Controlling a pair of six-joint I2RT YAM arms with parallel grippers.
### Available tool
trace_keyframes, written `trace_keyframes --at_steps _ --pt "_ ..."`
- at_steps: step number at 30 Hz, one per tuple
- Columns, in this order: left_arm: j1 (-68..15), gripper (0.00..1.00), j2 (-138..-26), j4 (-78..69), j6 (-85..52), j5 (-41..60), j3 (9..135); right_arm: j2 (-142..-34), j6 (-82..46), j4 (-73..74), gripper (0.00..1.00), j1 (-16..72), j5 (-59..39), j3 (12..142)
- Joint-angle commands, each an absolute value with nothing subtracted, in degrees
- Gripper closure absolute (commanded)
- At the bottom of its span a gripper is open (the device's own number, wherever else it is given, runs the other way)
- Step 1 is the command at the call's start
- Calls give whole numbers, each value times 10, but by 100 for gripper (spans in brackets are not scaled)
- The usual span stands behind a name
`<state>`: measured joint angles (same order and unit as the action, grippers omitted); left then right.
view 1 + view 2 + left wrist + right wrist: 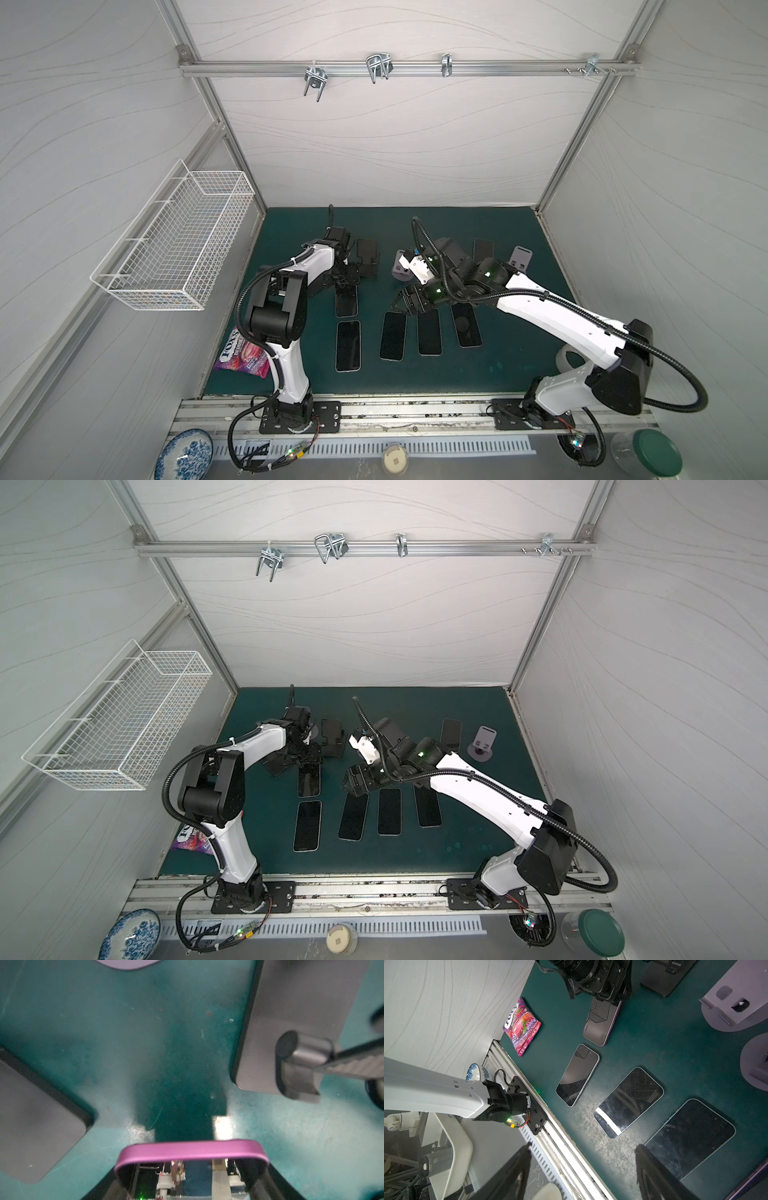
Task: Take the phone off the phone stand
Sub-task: 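Set the pink-framed phone flat on the table and open the left gripper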
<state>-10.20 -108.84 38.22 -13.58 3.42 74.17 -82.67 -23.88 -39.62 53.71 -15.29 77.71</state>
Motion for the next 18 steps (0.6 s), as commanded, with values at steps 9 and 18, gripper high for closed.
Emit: trace_keyframes --at_steps 9,18 --pt "-108 35 -1105 373 -146 23 761 -825 -224 -419 20 533 -153 786" --pt "-109 33 -1111 370 -148 16 762 -821 -223 -422 20 533 -148 784"
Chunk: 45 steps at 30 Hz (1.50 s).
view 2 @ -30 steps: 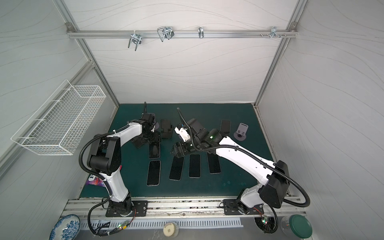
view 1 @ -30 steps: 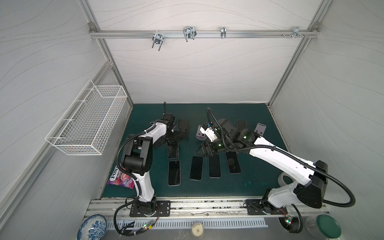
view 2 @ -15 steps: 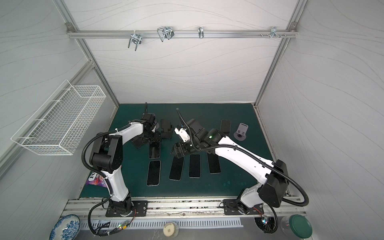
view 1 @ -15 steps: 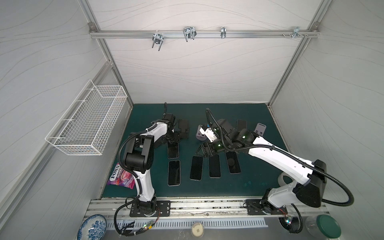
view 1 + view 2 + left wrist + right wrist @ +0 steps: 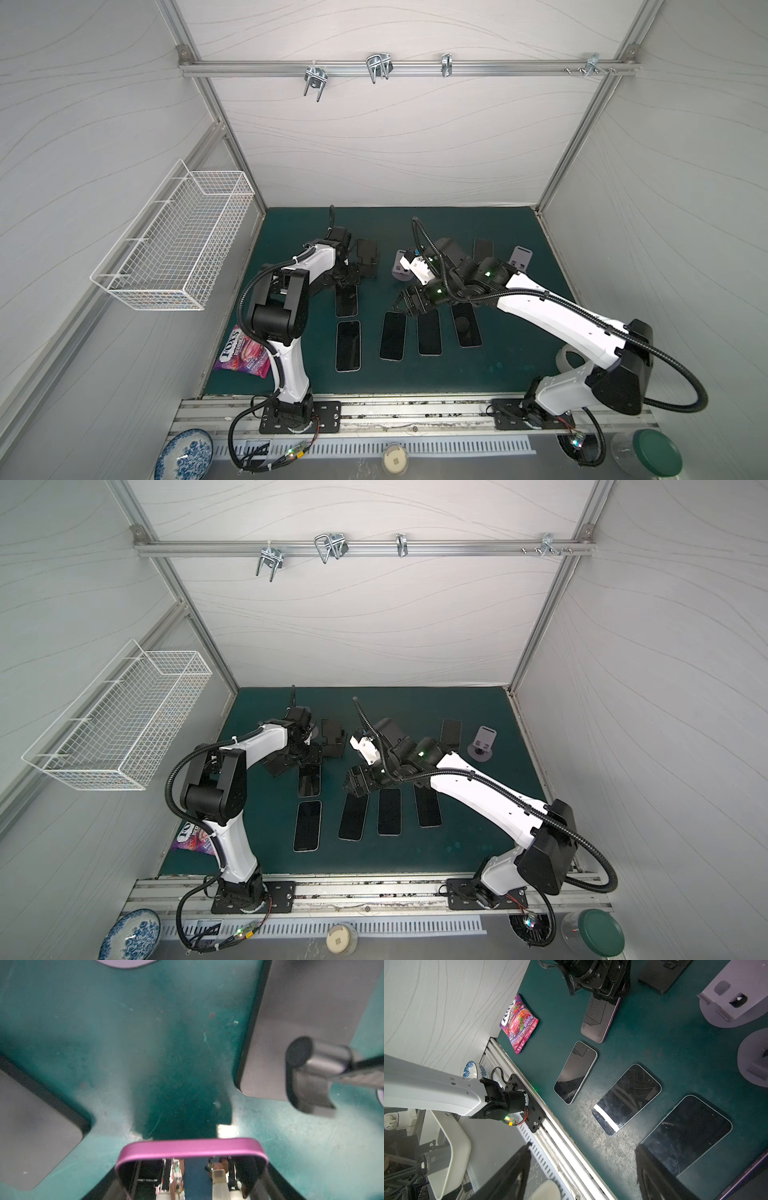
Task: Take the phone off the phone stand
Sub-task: 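Set the pink-framed phone flat on the table and open the left gripper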
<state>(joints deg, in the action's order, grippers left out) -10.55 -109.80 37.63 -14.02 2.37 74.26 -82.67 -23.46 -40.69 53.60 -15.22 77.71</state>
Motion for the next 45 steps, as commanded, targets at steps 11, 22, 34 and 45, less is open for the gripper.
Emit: trace_keyframes --at_steps 11,22,34,45 --pt "-111 19 -1111 372 -149 12 767 -813 -223 -422 20 533 -147 782" --pt "-112 16 -1099 377 -146 5 773 -804 -224 -426 20 533 -144 782" --pt "-113 16 -1066 377 -144 0 780 -793 -228 -432 20 533 -136 787" --pt "-114 16 -1005 373 -138 -4 779 -773 -232 -447 20 534 -118 794"
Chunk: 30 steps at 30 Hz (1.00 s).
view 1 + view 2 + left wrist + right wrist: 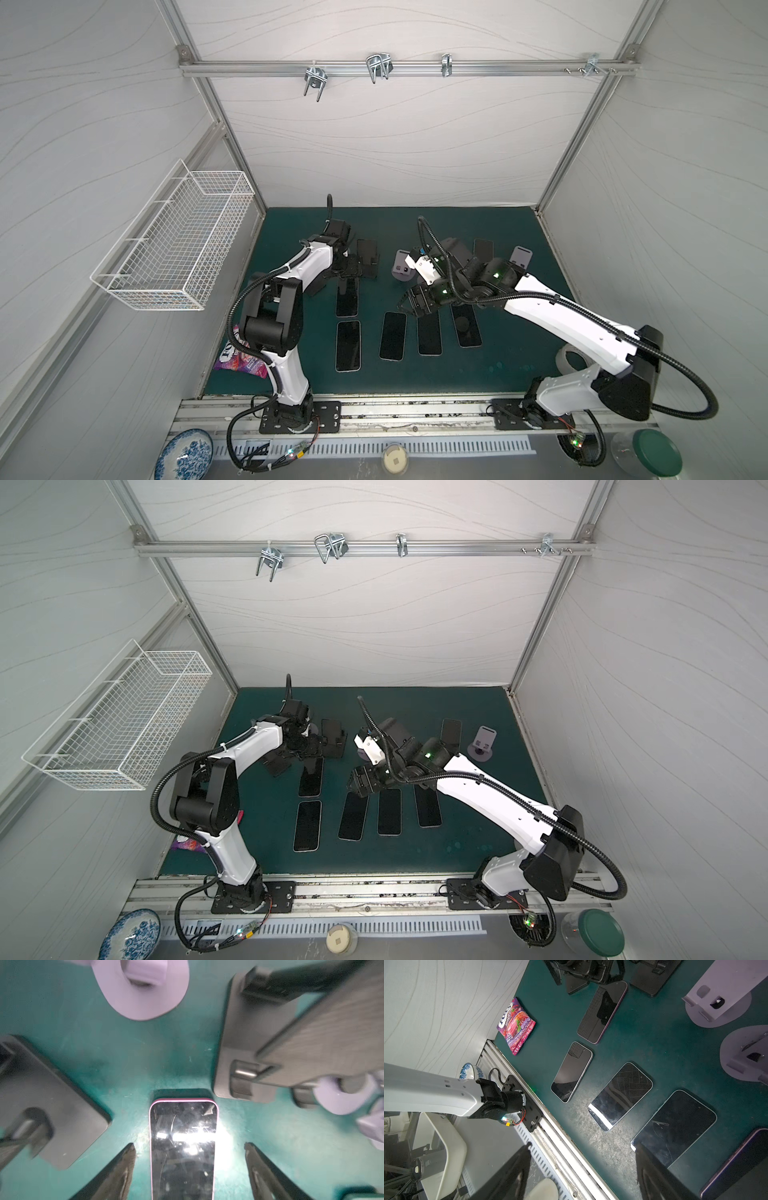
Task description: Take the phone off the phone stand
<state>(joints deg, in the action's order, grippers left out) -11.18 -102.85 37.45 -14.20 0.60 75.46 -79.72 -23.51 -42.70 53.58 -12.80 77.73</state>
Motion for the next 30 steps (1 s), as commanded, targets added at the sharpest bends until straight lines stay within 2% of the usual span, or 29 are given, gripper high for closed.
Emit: trace_keyframes --at_steps 1,8,10,16,24,30 --pt "-114 16 -996 372 -137 -5 778 -769 -232 -447 20 534 -114 791" --pt "-120 16 -936 347 -126 -4 747 -742 -234 -445 19 533 -91 769" --pt "-124 16 -917 332 -120 -5 727 -734 -215 -450 18 532 -71 764" --pt "-128 16 -822 230 -114 -4 623 -693 -115 -440 16 505 -91 733" --pt "-128 16 -697 78 -83 -11 490 -660 -87 -421 14 403 -88 699" --pt "-128 15 -632 -75 -60 -69 373 -635 -83 -354 11 314 -48 626"
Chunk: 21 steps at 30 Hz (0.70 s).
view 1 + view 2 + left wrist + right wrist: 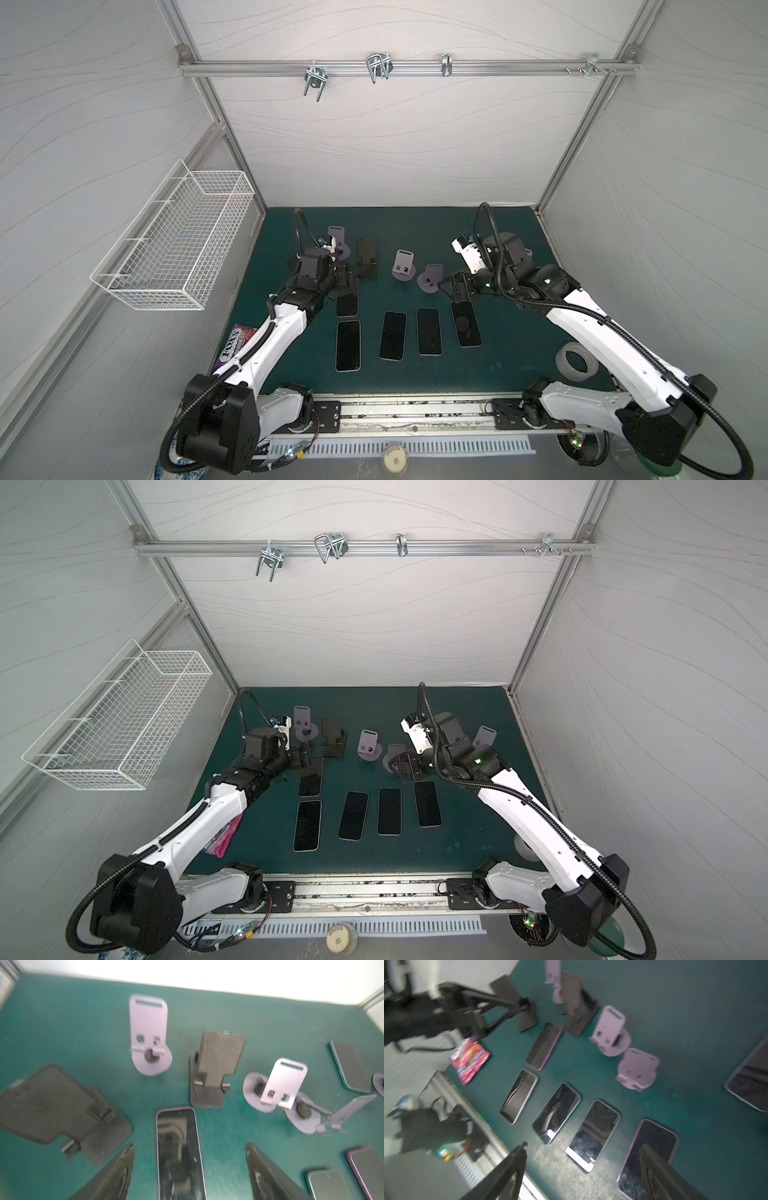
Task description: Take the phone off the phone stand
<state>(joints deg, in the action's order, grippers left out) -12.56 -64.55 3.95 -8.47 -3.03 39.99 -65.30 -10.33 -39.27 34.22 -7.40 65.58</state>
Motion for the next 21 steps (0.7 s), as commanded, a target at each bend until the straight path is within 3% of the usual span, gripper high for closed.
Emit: trace_keyframes --at_steps 1,8,12,21 --pt "-127 14 -631 -98 -53 -81 354 -627 -80 -328 10 294 -45 602" --pt "-118 13 -670 -299 19 -153 257 -580 -24 -52 11 225 34 397" --pt "-71 13 -717 -362 -5 -162 242 -606 47 123 10 208 68 297" --pt "-23 13 -758 -355 -9 -138 278 -689 70 243 10 176 54 261"
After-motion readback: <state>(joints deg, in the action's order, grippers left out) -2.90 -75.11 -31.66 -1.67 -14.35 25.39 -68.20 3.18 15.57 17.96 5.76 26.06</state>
